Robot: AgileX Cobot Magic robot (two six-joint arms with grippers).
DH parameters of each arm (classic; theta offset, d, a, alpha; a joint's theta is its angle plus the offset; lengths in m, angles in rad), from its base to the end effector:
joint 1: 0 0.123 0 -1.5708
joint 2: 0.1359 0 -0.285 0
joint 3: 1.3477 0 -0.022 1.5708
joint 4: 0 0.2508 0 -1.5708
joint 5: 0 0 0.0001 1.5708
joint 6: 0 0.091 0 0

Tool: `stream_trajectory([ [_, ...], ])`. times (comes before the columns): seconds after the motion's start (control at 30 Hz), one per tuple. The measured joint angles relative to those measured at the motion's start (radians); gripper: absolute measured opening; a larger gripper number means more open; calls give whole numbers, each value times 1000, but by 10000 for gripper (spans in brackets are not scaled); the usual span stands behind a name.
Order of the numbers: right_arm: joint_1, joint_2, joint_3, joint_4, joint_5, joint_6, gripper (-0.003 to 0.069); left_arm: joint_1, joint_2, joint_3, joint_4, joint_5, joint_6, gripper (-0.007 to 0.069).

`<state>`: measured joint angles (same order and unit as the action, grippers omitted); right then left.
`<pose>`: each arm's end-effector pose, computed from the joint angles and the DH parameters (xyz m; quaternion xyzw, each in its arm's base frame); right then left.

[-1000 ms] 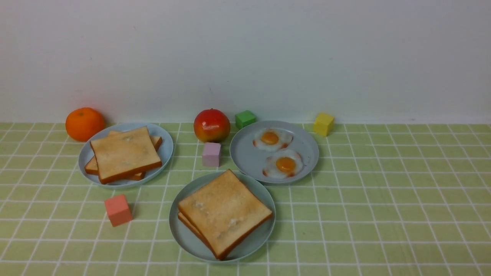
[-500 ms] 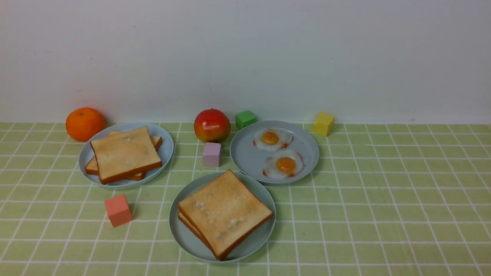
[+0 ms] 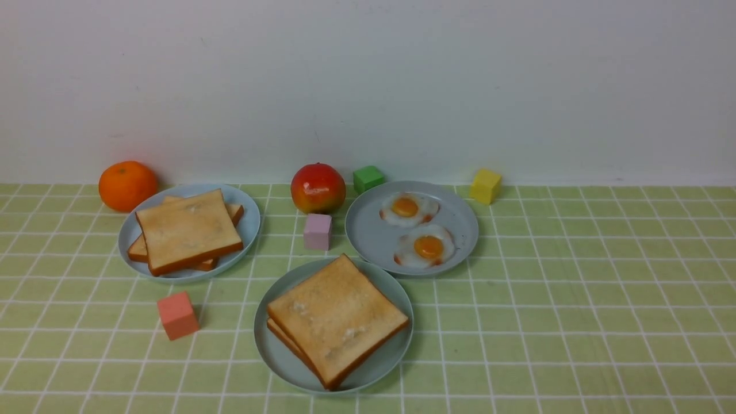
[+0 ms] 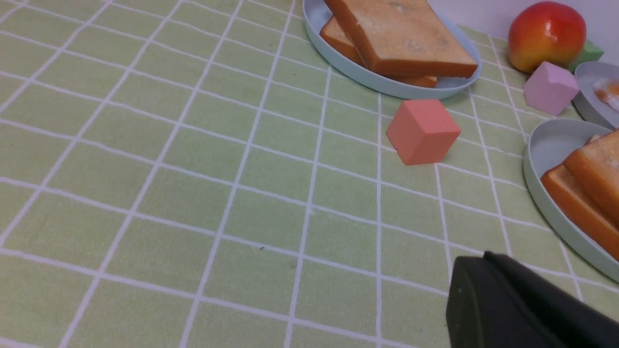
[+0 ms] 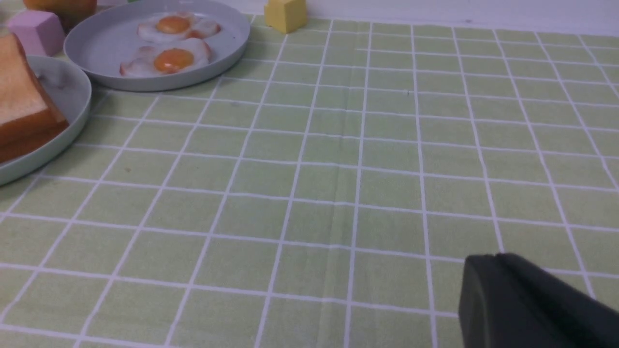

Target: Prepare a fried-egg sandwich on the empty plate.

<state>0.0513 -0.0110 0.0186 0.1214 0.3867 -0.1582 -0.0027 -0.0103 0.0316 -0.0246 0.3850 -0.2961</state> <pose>0.0519 0.0068 0.1730 -0.0526 0.8044 0.0201 0.5915 0.0524 -0.0010 0.1685 -0.1249 0.8007 -0.0975 0.5777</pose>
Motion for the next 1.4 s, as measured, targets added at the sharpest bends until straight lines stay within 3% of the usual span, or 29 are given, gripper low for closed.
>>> stream_trajectory([
  [1.4,0,0,0,1,1,-1,82,1,0,0,-1,1,0,-6],
])
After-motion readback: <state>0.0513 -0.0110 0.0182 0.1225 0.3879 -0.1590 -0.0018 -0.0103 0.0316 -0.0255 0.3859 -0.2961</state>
